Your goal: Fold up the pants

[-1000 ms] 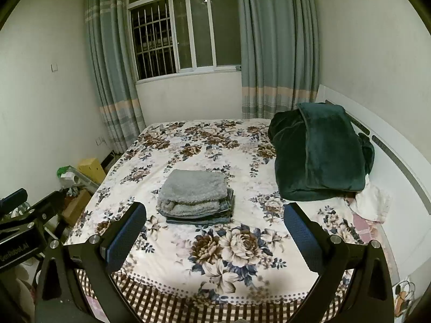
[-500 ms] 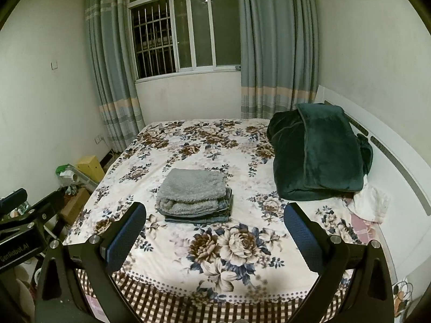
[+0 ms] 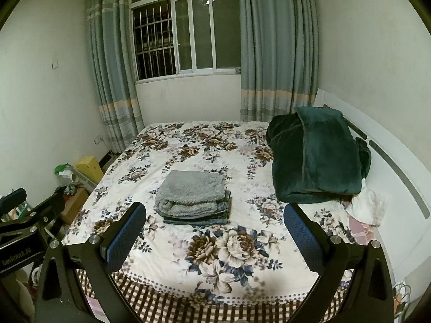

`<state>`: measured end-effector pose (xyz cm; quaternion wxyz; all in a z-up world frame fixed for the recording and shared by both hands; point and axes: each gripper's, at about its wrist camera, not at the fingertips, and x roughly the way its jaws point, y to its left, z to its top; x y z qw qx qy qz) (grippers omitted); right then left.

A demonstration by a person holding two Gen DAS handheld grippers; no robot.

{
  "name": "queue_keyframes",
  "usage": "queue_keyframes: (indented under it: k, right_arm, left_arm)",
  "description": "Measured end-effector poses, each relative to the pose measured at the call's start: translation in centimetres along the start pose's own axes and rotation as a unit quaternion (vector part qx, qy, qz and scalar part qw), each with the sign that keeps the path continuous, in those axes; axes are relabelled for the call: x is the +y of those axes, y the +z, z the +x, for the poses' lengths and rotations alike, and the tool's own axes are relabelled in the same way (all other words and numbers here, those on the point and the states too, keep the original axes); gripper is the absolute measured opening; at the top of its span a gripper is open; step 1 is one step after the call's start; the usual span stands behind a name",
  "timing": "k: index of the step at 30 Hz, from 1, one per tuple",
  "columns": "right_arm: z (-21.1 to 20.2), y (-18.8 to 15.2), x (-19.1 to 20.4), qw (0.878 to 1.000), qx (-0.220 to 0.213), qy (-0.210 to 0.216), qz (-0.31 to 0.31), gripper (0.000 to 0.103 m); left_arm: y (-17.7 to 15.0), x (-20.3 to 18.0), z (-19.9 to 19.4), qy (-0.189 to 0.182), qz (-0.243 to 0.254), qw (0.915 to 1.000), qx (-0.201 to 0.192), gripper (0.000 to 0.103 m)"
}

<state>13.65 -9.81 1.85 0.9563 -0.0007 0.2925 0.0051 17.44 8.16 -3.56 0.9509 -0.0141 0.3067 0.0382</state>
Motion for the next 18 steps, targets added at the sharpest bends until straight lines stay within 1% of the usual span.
queue_keyframes:
  k: [2, 12, 18]
  right_arm:
    - [0.15, 0.43, -0.33, 1.0, 0.0, 0.0, -0.001, 0.103]
    - [0.2, 0.32, -0.33, 1.0, 0.0, 0.0, -0.002, 0.103]
    - [0.18, 0.26, -0.34, 1.0, 0.0, 0.002, 0.0, 0.103]
  left_arm:
    - [0.01, -0.15, 0.08, 0.001, 0.001, 1.0, -0.001, 0.103]
    - [0.01, -0.21, 0.06, 0.0, 0.0, 1.0, -0.001, 0.103]
    - [0.04, 0.17, 0.09, -0.004, 0.003, 0.9999, -0.009, 0.103]
